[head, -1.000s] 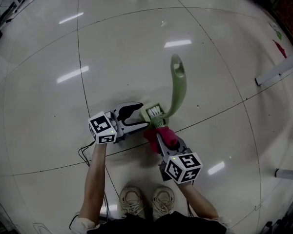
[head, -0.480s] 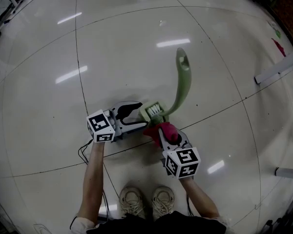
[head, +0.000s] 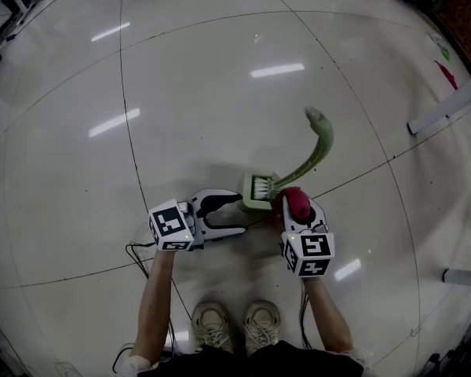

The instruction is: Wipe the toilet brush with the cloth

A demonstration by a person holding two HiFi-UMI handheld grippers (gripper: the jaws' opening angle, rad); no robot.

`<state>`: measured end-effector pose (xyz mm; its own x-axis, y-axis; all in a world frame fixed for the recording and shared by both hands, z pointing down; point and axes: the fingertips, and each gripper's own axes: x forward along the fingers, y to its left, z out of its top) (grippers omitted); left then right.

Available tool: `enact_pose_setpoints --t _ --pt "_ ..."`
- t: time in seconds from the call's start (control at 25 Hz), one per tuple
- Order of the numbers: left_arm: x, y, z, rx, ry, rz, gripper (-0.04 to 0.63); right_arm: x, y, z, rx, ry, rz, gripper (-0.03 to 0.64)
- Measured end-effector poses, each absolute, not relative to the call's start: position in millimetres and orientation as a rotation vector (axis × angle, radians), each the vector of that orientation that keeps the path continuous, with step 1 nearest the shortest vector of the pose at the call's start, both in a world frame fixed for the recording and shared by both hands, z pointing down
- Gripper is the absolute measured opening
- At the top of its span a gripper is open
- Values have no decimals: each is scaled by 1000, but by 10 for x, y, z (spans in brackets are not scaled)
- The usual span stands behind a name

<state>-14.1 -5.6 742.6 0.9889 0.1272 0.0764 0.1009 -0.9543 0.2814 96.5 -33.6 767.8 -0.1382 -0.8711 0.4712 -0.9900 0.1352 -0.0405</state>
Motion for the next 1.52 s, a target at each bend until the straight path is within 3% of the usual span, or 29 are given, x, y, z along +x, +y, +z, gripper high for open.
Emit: enact_pose_setpoints --t 0.28,0.72,1.12,1.52 --pt "-311 -324 7387 2877 -71 43 288 862 192 7583 1898 -2079 529 69" --pt "-131 -220 7448 2877 42 107 289 1091 311 7260 2112 -2020 409 69" --pt "-147 -118 7455 2861 72 136 290 235 356 7617 1812 -2201 467 69" --pt "-119 11 7447 2859 115 151 289 115 361 7672 1762 -2215 450 69"
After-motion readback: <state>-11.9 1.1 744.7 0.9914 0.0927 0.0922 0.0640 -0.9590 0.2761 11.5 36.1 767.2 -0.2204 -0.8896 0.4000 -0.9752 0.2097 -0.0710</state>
